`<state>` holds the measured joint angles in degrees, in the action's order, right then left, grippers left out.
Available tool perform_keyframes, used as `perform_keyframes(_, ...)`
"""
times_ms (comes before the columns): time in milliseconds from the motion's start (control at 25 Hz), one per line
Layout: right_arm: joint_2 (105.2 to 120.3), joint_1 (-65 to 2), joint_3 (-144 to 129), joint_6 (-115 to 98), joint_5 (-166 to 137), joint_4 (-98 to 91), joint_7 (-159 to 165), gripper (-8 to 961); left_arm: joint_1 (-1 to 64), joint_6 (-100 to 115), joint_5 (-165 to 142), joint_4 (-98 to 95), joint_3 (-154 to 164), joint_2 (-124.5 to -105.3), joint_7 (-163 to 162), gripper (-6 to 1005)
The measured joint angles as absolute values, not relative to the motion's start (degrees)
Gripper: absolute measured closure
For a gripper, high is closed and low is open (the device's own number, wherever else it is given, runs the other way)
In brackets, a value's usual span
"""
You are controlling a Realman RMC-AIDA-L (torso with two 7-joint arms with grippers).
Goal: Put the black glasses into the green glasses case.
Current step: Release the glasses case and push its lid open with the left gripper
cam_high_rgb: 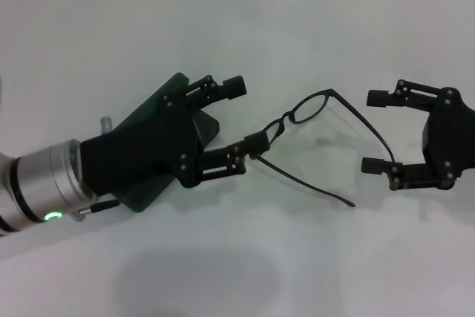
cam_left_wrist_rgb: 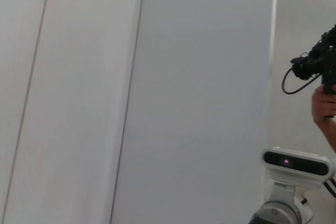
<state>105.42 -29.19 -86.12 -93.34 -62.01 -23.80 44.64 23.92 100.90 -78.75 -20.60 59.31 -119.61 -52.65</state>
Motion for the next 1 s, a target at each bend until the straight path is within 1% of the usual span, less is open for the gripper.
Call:
perform_keyframes(160, 105.45, -29.2, -86.0, -91.8, -62.7, -23.8, 44.3, 99, 24.1, 98.7, -78.5, -22.2, 57.6, -119.19, -55.9, 150)
perform_keyframes(360, 105.47, -29.3, -85.9, -91.0, -64.3, -23.8, 44.4, 99, 25.4, 93.5, -80.3, -28.7, 56.3, -116.52, -70.7, 152)
perform_keyframes(480, 105.44, -29.3, -85.9, -90.6, -64.8, -23.8, 44.4, 99, 25.5, 87.7, -85.8, -37.5, 56.1, -115.24, -82.9, 154)
perform_keyframes(600, 105.27, -29.5, -85.9, -89.8, -65.3, -23.4, 44.4, 99, 25.5, 84.5, -94.3, -47.4, 55.9, -114.78, -95.1, 155)
perform_keyframes(720, 105.53, -29.7, -85.9, -88.8, -66.3, -23.5, 44.5, 99, 25.5, 84.5, -102.6, -55.3, 56.0, -115.32, -102.7, 157)
perform_keyframes(800, 105.80, -29.7, -85.9, -88.6, -67.3, -23.7, 44.5, 99, 25.4, 83.7, -109.6, -60.2, 55.8, -116.57, -106.8, 198)
perform_keyframes(880, 105.99, -29.7, -85.9, -88.5, -68.4, -23.7, 44.6, 99, 24.9, 81.9, -115.8, -63.3, 55.6, -118.28, -108.7, 239)
perform_keyframes(920, 106.02, -29.7, -85.9, -88.6, -68.8, -23.7, 44.6, 99, 24.6, 81.3, -117.7, -64.0, 55.6, -118.83, -109.2, 260)
perform_keyframes(1000, 106.05, -29.7, -85.9, -88.8, -69.8, -23.7, 44.6, 99, 24.2, 80.2, -120.3, -64.8, 55.7, -119.48, -109.9, 266)
